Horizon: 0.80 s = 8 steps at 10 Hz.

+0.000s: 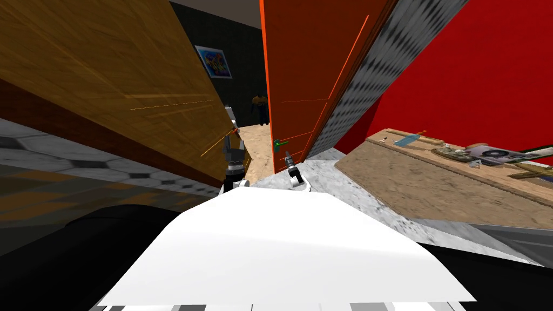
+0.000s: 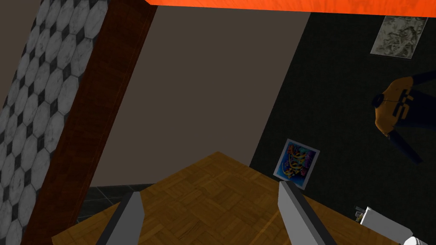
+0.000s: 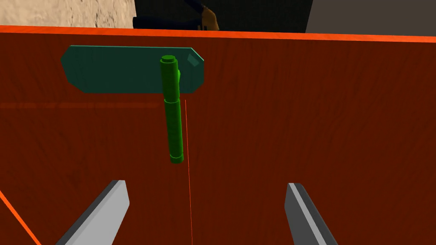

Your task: Push the door open

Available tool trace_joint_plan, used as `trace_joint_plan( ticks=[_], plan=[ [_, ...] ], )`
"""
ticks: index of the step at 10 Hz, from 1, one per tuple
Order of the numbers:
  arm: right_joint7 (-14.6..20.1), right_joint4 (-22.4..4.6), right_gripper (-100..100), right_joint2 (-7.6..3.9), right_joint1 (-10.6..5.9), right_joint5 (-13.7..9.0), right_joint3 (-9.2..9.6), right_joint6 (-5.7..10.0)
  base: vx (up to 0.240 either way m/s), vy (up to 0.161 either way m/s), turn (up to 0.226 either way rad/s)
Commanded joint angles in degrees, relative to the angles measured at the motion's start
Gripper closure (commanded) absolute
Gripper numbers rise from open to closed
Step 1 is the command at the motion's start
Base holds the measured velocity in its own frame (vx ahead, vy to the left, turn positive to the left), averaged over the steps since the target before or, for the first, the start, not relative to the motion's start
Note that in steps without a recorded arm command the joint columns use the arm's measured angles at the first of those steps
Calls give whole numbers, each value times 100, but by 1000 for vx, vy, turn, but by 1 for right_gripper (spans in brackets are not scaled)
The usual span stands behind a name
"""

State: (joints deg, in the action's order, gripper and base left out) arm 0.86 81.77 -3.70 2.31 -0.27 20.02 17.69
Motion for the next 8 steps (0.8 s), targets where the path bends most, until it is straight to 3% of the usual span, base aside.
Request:
trace_joint_plan(
  ticks=[1, 8],
  plan=[
    [31, -183, -100, 32, -95, 8, 77, -56, 137, -148, 139],
    [112, -813, -100, 234, -431, 40, 313, -218, 122, -144, 102]
  ],
)
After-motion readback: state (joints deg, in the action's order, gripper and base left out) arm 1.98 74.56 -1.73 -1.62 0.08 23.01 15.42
